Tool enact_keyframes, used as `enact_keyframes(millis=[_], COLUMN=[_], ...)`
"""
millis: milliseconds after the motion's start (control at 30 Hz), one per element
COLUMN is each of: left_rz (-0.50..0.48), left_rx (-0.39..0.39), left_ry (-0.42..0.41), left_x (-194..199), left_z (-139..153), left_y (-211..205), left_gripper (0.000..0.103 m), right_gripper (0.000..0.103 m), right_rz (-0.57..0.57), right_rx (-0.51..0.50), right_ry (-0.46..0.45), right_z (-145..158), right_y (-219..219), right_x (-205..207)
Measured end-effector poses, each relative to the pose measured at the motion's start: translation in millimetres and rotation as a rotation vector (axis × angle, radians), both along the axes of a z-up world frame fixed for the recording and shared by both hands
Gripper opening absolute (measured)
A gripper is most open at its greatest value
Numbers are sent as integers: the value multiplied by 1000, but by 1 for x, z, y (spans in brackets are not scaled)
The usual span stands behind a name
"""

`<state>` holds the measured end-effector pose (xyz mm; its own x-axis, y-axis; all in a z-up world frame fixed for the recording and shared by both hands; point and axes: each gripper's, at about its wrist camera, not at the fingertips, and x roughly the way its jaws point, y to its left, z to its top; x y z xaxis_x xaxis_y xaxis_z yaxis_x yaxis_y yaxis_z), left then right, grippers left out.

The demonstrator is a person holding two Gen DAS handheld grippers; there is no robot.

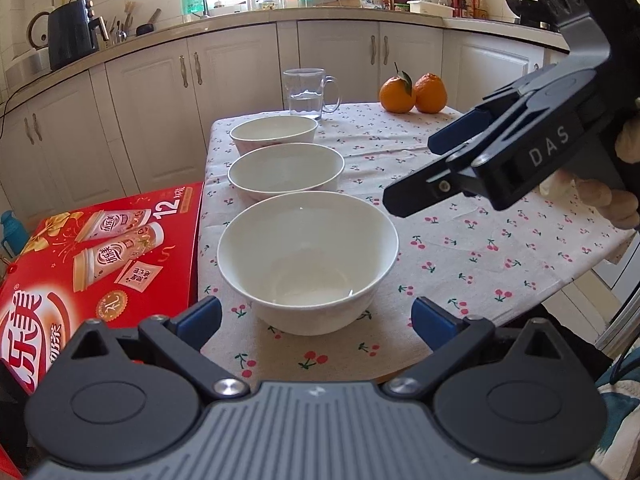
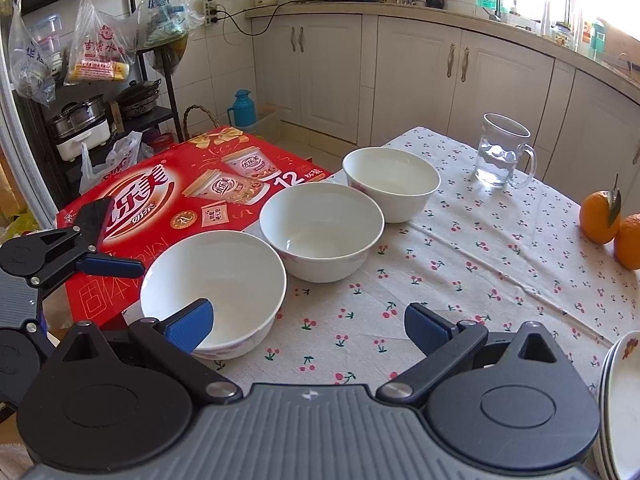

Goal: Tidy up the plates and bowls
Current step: 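Grasp the rim of a white bowl with the right gripper, then carry the white bowl toward the plate stack with the right gripper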

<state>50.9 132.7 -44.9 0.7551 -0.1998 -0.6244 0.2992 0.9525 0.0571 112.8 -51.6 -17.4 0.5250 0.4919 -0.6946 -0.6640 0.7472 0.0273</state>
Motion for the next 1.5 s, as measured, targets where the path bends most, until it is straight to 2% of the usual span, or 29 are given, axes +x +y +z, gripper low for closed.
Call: enact_keyframes(millis=[233,333,467,633,700,800,867,1167,1500], left_rz=[-7,-11,-20,-31,-31,-36,-37,-46,-95], left_rx=[-1,-15,-27,-37,-41,-39,-35,-38,-28], left_ry=[12,10,13,14,15,15,16,32,10], left_x=[6,7,10,11,13,15,16,16,16], left_z=[-6,-5,-4,-5,-3,-3,-4,0,9], left_y=[3,3,3,4,5,6,8,7,-8], left_gripper=[101,100,98,95,92,85,85,84,84], right_gripper=[103,99,86,79,72,66,64,64,64], right_rz=[53,94,134,142,147,146,150,149,124], right_rx=[26,46,67,72,84,88,99,95,100], right_ry=[47,70,99,135,154,170,182,181,167], right_z=[-8,-11,-15,-22,-24,-27,-29,-28,-22], right_y=[15,23,32,37,37,37,37,37,19], right_x=[6,7,13,22,24,26,26,25,19])
